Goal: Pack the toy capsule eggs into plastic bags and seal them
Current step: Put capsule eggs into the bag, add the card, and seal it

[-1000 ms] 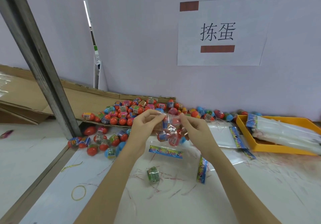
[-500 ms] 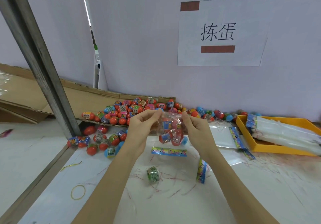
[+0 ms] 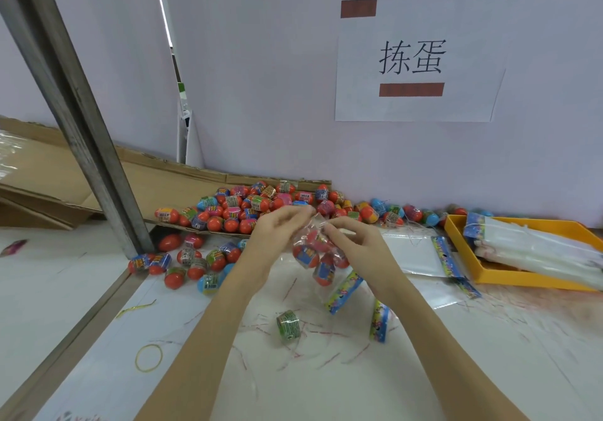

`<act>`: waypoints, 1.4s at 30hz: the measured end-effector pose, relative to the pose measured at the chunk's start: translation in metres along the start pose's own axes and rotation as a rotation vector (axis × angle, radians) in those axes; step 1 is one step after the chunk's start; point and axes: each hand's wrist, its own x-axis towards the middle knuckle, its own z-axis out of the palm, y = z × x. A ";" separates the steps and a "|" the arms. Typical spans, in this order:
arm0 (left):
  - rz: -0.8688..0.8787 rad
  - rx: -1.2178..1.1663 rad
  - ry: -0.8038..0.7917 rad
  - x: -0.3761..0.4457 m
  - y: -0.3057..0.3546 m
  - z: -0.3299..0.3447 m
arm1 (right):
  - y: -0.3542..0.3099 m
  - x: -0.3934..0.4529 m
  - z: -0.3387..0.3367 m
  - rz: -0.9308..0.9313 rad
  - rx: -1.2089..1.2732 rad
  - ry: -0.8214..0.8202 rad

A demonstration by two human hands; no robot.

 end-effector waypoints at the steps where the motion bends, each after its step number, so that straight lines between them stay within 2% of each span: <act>1: 0.015 0.046 -0.018 -0.002 -0.001 0.002 | 0.000 -0.001 0.001 -0.009 -0.027 -0.006; 3: 0.043 0.086 0.041 -0.002 -0.004 0.003 | 0.000 0.000 0.002 -0.012 -0.071 0.008; 6: 0.048 0.018 0.188 0.000 -0.005 -0.001 | 0.001 0.002 0.000 -0.013 -0.163 0.012; 10: 0.167 0.097 0.253 0.002 -0.009 -0.001 | 0.007 0.004 -0.001 -0.055 -0.252 0.068; 13: 0.252 0.133 0.352 0.002 -0.014 0.005 | 0.003 0.006 0.002 0.088 0.023 0.134; 15: 0.278 0.098 0.456 0.003 -0.014 0.006 | 0.001 0.005 0.000 0.244 0.269 0.012; 17: 0.321 0.098 0.537 0.004 -0.014 0.004 | 0.000 0.003 -0.001 0.291 0.296 -0.153; 19: 0.349 0.105 0.567 0.005 -0.013 0.002 | 0.001 0.000 -0.001 0.247 0.220 -0.269; 26: 0.264 -0.043 0.564 0.006 -0.010 -0.004 | -0.007 -0.001 -0.011 0.172 0.106 -0.371; 30: 0.215 -0.166 0.596 0.004 -0.004 -0.008 | -0.004 -0.002 -0.013 0.230 0.028 -0.179; 32: 0.244 -0.182 0.517 0.001 0.000 -0.007 | -0.003 -0.001 -0.012 0.318 0.074 -0.160; 35: 0.275 -0.183 0.214 -0.003 0.003 -0.001 | -0.005 0.001 -0.008 0.429 0.556 -0.277; 37: 0.302 -0.059 0.018 -0.005 0.000 0.002 | -0.006 0.002 -0.007 0.384 0.790 -0.287; 39: 0.285 -0.029 -0.121 -0.007 -0.002 0.005 | -0.005 0.003 -0.005 0.306 0.755 -0.207; 40: 0.261 -0.084 -0.129 -0.007 -0.001 0.007 | -0.003 0.003 -0.005 0.288 0.696 -0.150; 42: 0.211 -0.248 -0.023 -0.008 0.002 0.009 | -0.001 0.004 -0.007 0.295 0.604 -0.072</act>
